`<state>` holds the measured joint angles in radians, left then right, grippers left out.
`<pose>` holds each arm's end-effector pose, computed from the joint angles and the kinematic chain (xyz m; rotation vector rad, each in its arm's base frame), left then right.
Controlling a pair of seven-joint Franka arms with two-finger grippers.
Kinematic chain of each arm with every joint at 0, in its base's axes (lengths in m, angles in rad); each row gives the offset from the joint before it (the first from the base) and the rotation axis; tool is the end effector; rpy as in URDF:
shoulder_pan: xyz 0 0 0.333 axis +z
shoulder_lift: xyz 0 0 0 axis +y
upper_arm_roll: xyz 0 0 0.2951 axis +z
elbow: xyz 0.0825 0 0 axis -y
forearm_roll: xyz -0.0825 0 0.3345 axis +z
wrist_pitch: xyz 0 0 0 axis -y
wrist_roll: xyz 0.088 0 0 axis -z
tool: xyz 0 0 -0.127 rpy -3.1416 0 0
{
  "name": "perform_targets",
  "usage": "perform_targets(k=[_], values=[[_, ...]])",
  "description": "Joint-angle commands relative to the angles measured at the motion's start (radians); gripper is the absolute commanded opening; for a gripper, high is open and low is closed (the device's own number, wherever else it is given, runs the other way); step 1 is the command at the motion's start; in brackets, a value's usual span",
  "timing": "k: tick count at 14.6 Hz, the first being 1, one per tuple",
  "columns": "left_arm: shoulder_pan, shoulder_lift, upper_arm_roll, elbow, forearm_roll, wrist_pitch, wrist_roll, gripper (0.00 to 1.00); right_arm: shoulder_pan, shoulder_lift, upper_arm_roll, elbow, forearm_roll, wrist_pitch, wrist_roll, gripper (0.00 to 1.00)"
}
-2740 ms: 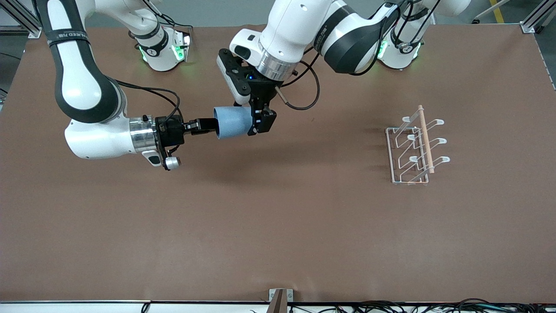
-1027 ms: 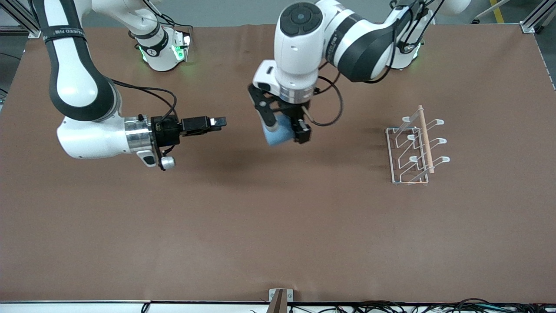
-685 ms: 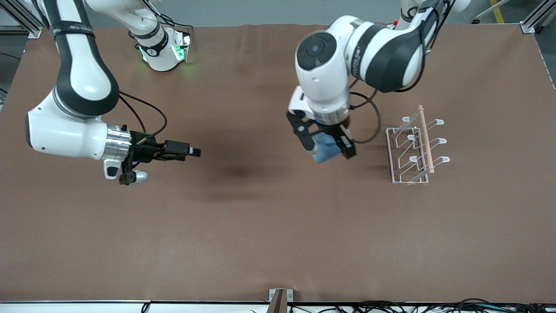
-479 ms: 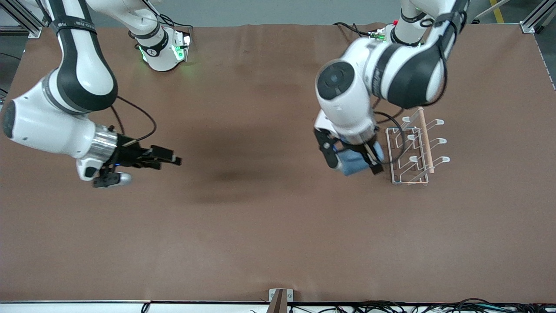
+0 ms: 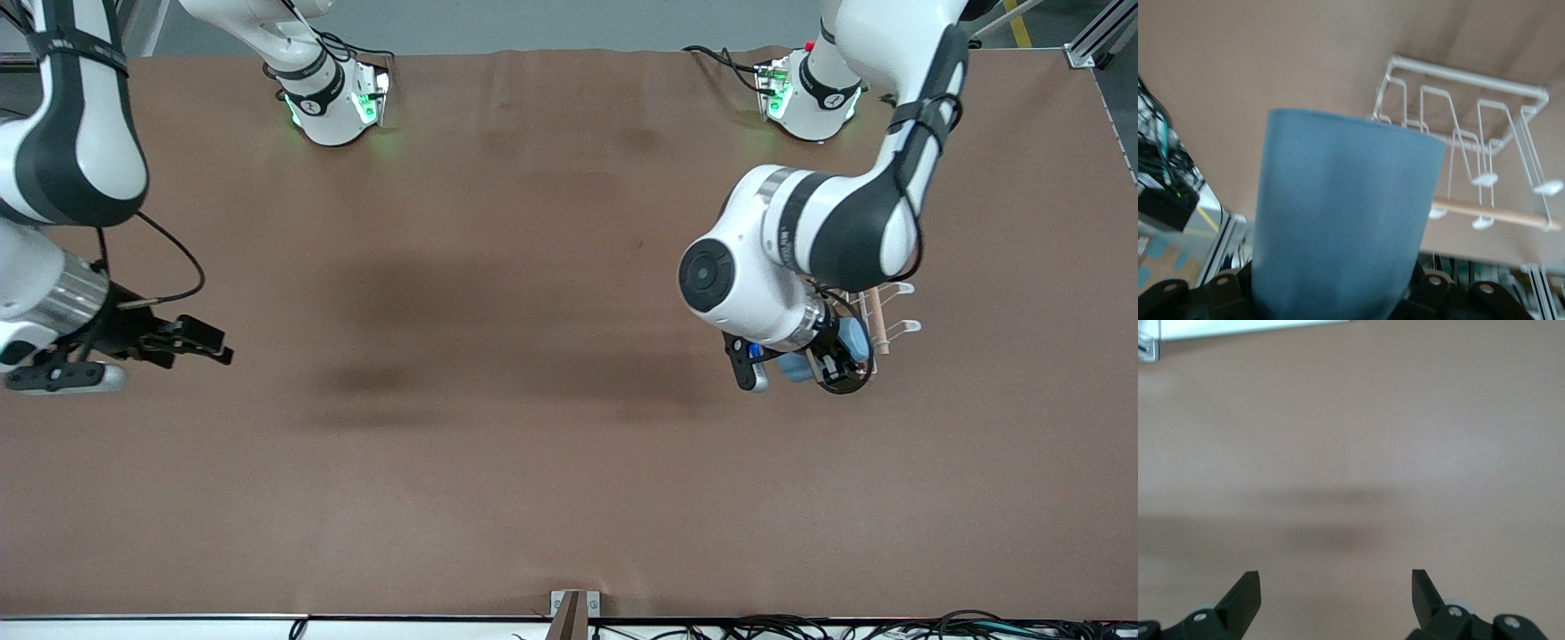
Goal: Hang cup on cup holder
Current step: 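Carry the cup to the rack with the left gripper while the right withdraws, then hang the cup on a rack hook with the left gripper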
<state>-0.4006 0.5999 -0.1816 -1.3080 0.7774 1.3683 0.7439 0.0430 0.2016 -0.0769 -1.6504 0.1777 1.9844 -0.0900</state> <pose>0.5668 -0.2256 0.3758 -1.8637 1.5301 0.7208 0.5887 -0.0025 0.4791 -2.9907 0.0030 -0.2132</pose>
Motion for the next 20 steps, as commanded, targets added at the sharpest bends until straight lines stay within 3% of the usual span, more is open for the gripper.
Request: perform_targets(k=[1, 2, 4, 7, 10, 15, 20], values=[[-0.017, 0.015, 0.001, -0.031, 0.068, -0.081, 0.000, 0.69, -0.018, -0.011, 0.005, 0.128, -0.139, -0.073, 0.021, 1.00], [-0.018, 0.015, 0.001, -0.055, 0.098, -0.100, 0.002, 0.69, -0.017, -0.011, 0.006, 0.188, -0.183, -0.134, 0.023, 1.00], [-0.024, 0.009, -0.001, -0.103, 0.134, -0.146, -0.009, 0.69, -0.022, -0.011, 0.006, 0.315, -0.190, -0.257, 0.027, 1.00], [-0.024, 0.009, -0.002, -0.167, 0.219, -0.196, -0.015, 0.69, -0.015, -0.039, 0.005, 0.357, -0.190, -0.395, 0.041, 1.00], [-0.011, 0.008, -0.001, -0.201, 0.224, -0.199, -0.024, 0.70, -0.017, -0.121, 0.003, 0.299, -0.196, -0.482, 0.121, 1.00], [0.005, 0.018, -0.001, -0.250, 0.227, -0.198, -0.092, 0.70, -0.042, -0.240, 0.003, 0.140, -0.196, -0.455, 0.122, 1.00], [0.005, 0.043, -0.004, -0.289, 0.269, -0.187, -0.173, 0.70, -0.055, -0.251, 0.003, 0.086, -0.196, -0.404, 0.121, 1.00]])
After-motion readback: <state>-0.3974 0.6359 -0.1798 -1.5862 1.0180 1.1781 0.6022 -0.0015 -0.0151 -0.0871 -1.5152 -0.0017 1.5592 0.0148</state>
